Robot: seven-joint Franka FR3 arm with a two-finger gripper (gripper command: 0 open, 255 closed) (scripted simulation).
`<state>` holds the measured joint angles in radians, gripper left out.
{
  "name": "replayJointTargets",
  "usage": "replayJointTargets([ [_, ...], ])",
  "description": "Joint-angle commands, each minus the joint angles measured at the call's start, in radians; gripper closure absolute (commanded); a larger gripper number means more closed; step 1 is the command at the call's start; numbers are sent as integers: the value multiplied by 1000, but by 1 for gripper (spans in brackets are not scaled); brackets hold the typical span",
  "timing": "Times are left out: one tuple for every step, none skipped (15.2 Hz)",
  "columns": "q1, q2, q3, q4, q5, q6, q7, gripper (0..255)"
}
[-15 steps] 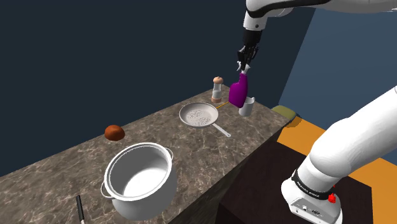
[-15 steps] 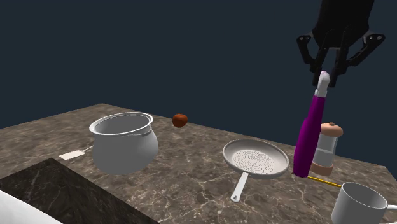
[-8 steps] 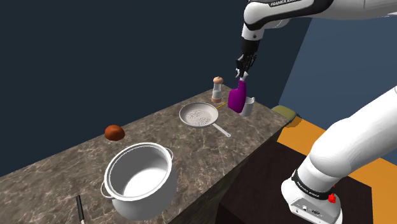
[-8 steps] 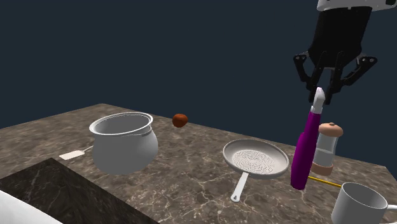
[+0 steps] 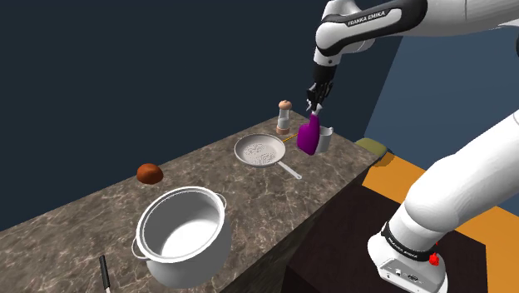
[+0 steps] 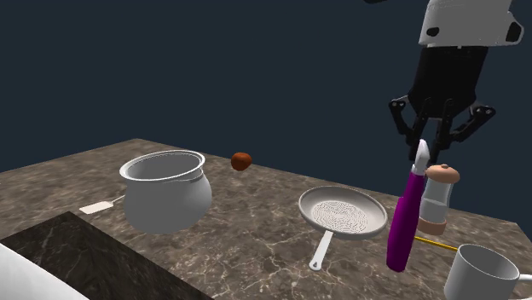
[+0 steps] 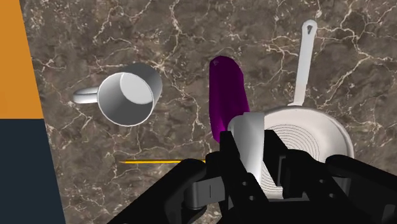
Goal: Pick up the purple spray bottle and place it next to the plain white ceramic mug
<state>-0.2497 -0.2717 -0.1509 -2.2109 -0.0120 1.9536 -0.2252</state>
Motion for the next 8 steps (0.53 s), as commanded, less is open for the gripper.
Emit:
replayJointTargets([
  [0, 4, -1, -26, 0, 31, -2, 255],
  [0, 7, -2, -36, 1, 44, -2, 255],
  [-1, 11, -2, -47, 1, 58, -3, 255],
  [-1, 14, -3, -57, 1, 72, -4, 255],
  [-1, 18, -3, -67, 2, 86, -4, 255],
  [-1, 23, -4, -76, 2, 100, -5, 255],
  [0, 27, -4, -86, 3, 113, -6, 255],
  [0, 31, -5, -93, 3, 124, -7, 255],
])
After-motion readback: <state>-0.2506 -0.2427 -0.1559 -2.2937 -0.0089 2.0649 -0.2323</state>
